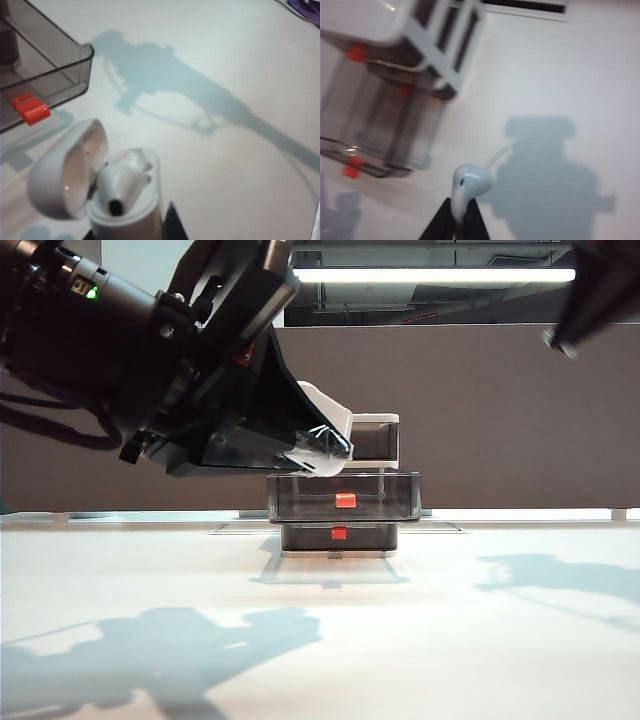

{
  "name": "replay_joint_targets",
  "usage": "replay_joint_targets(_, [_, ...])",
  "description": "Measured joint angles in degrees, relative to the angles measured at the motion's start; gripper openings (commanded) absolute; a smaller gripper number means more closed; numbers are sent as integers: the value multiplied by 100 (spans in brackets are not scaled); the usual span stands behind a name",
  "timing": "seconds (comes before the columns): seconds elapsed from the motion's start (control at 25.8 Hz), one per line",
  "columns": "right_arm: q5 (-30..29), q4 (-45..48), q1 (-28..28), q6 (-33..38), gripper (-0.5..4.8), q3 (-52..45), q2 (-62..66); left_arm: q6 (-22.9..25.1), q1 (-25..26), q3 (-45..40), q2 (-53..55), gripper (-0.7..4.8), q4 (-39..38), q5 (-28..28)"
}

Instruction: Pick up the earphone case on the table, open the lid, insert the wireless earphone on the table into it, close the lid, put the earphone case into the second layer of the drawer, and finally close the drawer.

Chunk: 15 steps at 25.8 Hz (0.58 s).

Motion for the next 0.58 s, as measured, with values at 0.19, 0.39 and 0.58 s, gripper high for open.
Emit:
replay_joint_targets(0.19, [-9,940,804,717,-1,-815,-745,0,0,0,0,49,0,-2])
replay_joint_targets(0.39, [-11,1821,1547,1340,-1,-1633,-1113,22,0,0,0,48,0,0])
replay_joint_targets(0.58, [4,2446,2111,1912,-1,-2133,-1139,22,0,0,0,49,-2,0])
